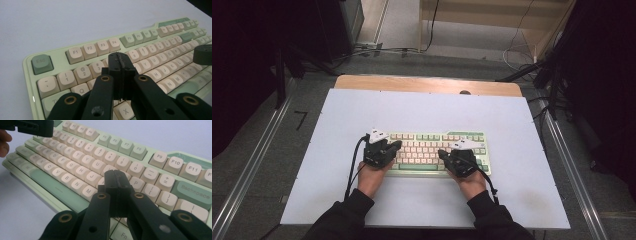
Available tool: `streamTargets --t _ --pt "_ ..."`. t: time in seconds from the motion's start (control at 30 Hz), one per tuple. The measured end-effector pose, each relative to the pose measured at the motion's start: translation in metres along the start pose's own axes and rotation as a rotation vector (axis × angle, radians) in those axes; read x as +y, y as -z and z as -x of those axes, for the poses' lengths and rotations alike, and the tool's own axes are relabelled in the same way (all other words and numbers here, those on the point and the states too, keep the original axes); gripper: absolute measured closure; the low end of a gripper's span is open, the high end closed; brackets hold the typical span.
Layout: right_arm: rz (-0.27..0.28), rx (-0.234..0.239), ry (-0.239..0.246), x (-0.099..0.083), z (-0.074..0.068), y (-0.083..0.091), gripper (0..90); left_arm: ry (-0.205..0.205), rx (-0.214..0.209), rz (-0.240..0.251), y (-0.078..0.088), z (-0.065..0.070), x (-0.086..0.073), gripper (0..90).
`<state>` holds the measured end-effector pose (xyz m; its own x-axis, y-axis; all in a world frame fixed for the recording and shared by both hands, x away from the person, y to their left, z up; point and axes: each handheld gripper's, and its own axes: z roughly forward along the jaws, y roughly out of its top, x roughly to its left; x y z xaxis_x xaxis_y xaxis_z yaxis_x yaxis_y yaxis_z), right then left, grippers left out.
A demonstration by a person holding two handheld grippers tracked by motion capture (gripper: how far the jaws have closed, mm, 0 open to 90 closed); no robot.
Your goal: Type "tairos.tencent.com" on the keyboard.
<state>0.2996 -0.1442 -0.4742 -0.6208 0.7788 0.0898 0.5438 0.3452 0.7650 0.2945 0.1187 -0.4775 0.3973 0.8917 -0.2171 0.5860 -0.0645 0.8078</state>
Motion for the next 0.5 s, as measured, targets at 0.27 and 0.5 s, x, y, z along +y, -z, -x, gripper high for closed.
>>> streamTargets --t 0.27,0.5 --pt "0.004 0.003 0.001 0.0034 -0.0019 -0.0027 87.5 -0.002 -0.001 -0.002 0.0008 0.0012 -0.0011 90.0" --pt "0.015 0.003 -0.003 0.0075 -0.0029 -0.0058 87.5 -0.003 -0.008 -0.005 0.0013 0.0011 -0.0019 90.0"
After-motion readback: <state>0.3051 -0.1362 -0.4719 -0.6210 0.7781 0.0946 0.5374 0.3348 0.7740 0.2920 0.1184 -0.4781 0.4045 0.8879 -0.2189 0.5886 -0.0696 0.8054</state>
